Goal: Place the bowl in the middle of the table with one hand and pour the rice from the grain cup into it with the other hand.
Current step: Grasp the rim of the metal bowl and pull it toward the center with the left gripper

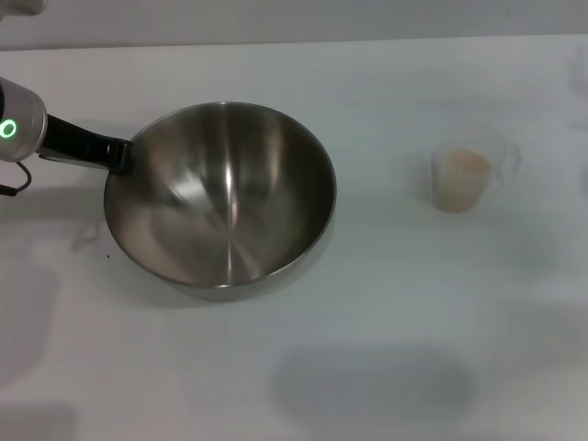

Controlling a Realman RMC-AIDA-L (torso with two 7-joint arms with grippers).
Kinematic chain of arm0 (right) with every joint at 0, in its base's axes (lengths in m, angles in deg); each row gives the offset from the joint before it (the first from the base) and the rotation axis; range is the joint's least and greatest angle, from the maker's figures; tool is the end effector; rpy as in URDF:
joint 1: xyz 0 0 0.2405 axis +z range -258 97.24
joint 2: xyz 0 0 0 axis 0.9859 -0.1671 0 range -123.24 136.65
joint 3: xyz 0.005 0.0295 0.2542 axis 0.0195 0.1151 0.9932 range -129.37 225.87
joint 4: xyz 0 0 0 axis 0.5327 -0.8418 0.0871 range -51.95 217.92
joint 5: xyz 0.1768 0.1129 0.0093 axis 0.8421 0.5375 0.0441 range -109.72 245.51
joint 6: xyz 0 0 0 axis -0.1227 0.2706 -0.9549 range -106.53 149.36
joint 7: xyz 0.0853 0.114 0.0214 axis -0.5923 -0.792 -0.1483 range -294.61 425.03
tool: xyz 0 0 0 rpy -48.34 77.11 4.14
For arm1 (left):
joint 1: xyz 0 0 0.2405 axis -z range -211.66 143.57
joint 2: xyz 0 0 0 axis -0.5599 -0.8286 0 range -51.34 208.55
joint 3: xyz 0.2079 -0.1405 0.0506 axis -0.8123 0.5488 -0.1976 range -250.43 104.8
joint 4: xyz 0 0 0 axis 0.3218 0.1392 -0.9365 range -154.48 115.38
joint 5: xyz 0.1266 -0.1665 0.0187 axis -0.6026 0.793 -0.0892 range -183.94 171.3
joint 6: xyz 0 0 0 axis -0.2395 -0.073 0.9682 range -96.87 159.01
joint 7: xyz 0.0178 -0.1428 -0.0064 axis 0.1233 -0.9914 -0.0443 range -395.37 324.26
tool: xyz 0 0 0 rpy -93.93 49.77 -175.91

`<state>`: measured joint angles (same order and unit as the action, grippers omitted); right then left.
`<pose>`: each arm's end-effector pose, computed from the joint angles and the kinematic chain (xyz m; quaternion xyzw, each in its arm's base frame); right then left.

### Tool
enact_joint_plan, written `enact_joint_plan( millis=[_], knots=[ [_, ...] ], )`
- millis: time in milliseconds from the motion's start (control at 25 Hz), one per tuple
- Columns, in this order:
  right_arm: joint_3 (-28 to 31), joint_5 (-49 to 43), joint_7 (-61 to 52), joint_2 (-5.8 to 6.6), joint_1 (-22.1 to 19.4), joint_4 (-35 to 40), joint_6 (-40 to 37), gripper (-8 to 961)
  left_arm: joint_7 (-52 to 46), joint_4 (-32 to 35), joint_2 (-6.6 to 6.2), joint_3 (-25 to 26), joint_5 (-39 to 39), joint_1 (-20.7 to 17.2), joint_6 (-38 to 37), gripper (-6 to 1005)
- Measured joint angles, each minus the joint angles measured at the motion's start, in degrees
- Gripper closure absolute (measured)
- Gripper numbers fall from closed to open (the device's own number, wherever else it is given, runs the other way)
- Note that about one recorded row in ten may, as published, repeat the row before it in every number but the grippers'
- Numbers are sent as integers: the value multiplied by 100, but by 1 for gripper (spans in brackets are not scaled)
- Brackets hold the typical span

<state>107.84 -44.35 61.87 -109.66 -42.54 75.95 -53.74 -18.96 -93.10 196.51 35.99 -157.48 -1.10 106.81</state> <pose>0.2906 0.3984 0.0830 -0.5093 0.1758 0.3925 0.7454 -0.2135 0.3907 0.0341 -0.8130 -0.4919 0.0622 0.3051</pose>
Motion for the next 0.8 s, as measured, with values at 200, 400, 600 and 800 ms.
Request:
enact_joint_plan(
  millis=[200,400,600,800],
  knots=[
    [0,0,0,0,5,0,0,279,17,7,-15,41,26,55,4,954],
    [0,1,0,0,4,0,0,279,276,65,2,410,95,216,119,958],
    [0,1,0,0,-5,0,0,279,564,251,-30,891,441,381,196,958],
    [-7,2,0,0,-8,1,1,279,673,340,-43,1074,577,444,257,958]
  ],
)
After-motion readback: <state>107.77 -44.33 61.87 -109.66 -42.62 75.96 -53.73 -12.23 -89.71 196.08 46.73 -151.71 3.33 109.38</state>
